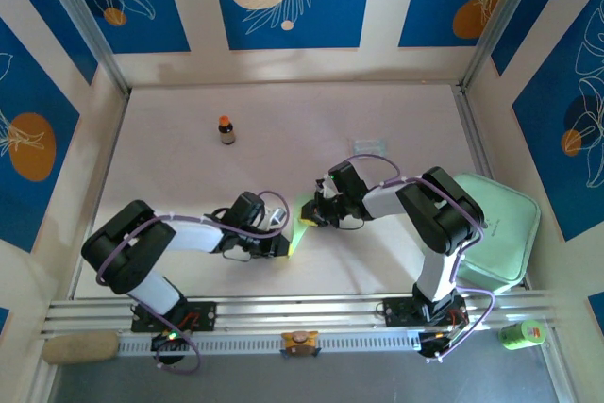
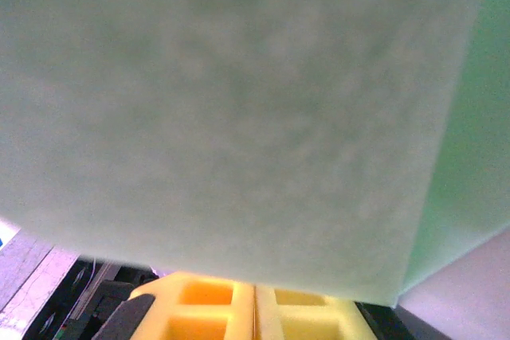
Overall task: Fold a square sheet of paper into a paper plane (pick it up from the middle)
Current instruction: Fold the wing for the fifth time at the center of the table.
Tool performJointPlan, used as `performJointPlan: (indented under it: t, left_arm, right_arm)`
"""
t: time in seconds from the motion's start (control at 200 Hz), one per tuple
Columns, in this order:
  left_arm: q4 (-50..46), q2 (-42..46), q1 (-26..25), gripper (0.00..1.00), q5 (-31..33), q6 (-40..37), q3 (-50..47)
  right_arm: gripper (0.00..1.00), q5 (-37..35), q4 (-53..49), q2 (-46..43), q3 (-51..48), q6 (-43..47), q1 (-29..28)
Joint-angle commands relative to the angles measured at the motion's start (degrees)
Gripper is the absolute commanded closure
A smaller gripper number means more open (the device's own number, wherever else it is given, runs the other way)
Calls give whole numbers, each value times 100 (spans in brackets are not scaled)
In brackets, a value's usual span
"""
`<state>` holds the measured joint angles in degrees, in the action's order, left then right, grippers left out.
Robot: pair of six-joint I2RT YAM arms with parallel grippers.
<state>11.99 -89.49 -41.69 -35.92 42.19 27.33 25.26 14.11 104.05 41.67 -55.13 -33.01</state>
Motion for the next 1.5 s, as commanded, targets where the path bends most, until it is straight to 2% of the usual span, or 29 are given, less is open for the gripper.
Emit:
performJointPlan:
  t: [0.0,0.035,0.345,0.56,0.75,1.02,1.26,1.495]
  left_arm:
    - [-645,73,-113,96,-109,102,-315]
    - [-654,117,-120,100,-84,118,-338]
    - [-774,868,-145,100,-35,271,-368]
    - [-1489,1601,-136,100,299,-66,347]
    - [-1080,707,-137,100,-65,-258,1038]
    - [-559,-410,-137,100,-297,-317,1521]
    - [-1041,-882,-128,100,147,-744,1773]
    - [-1106,-949,-103,100,621,-837,1436]
  right_arm:
    - [91,-697,-725,256,-235,-91,-3]
    - [91,-697,-725,256,-238,-86,-2]
    - [91,-680,-675,252,-254,-99,-8]
    - [91,-680,-670,234,-252,-129,-27]
    - [91,-689,-634,251,-248,-167,-47]
    - [91,-662,-657,274,-199,-182,-82]
    - [90,-653,-668,274,-199,-184,-95]
    - [90,-662,-645,230,-247,-187,-93]
